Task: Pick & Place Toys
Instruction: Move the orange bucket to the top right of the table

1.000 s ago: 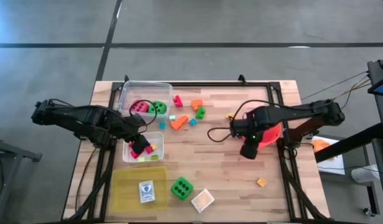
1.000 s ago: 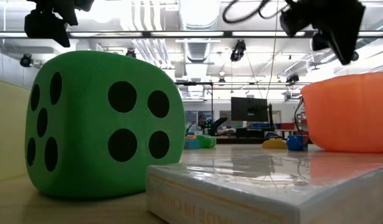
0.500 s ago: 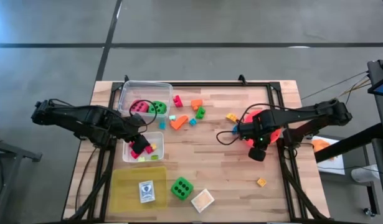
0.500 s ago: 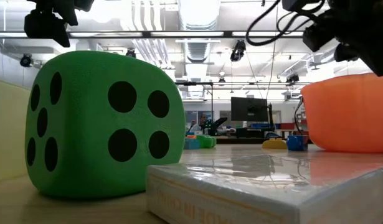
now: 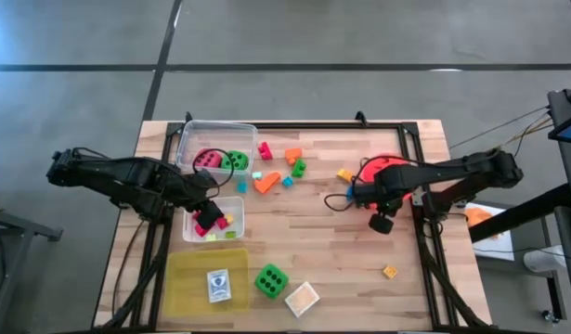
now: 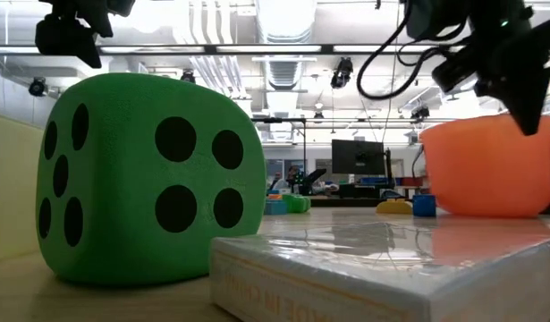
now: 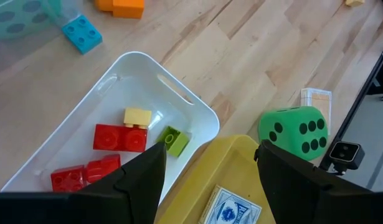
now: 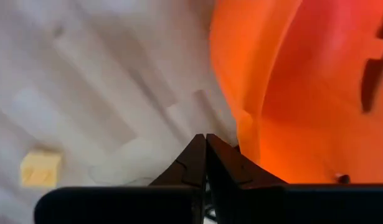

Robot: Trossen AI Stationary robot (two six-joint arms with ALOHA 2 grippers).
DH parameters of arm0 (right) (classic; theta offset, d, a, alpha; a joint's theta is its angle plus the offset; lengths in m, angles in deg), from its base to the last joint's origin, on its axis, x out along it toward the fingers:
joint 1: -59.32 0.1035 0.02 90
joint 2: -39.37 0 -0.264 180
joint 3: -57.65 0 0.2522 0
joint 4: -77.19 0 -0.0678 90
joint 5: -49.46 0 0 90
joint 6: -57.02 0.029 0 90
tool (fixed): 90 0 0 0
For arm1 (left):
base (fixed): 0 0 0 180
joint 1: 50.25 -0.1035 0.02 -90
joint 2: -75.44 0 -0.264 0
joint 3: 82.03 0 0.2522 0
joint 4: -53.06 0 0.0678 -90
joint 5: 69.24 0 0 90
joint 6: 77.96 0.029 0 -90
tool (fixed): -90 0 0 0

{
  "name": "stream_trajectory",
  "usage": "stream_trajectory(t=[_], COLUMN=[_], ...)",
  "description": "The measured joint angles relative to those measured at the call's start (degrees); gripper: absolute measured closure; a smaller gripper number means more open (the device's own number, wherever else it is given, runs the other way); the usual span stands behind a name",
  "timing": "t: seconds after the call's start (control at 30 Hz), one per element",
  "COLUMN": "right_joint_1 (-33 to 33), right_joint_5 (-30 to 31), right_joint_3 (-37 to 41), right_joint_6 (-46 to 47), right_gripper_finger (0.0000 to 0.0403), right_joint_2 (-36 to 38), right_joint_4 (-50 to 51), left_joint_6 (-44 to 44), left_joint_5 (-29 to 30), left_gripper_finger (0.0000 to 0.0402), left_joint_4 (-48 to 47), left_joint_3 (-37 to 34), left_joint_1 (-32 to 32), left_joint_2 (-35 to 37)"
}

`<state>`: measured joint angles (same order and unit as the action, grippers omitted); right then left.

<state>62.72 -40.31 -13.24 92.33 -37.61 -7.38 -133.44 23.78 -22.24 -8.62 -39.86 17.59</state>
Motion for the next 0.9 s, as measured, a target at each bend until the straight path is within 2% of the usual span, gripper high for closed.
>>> stream_trajectory(t=[0.2, 0.9], right_joint_1=[-4.10, -18.87], right_joint_5=[7.45, 11.39], right_joint_3=[-2.05, -0.19], right_joint_6=[1.28, -5.87], right_gripper_finger=[0.0395, 0.0395], right_joint_2=[0.52, 0.30], right_joint_4=[0.03, -8.42], left_joint_6=[0.00, -0.05], left_joint_5=[-0.01, -0.01], left_gripper_finger=[0.0162, 0.0162], left_joint_4=[0.00, 0.00], left_joint_3=[0.00, 0.00], left_joint_1=[0.00, 0.00], left_joint_2=[0.00, 0.00])
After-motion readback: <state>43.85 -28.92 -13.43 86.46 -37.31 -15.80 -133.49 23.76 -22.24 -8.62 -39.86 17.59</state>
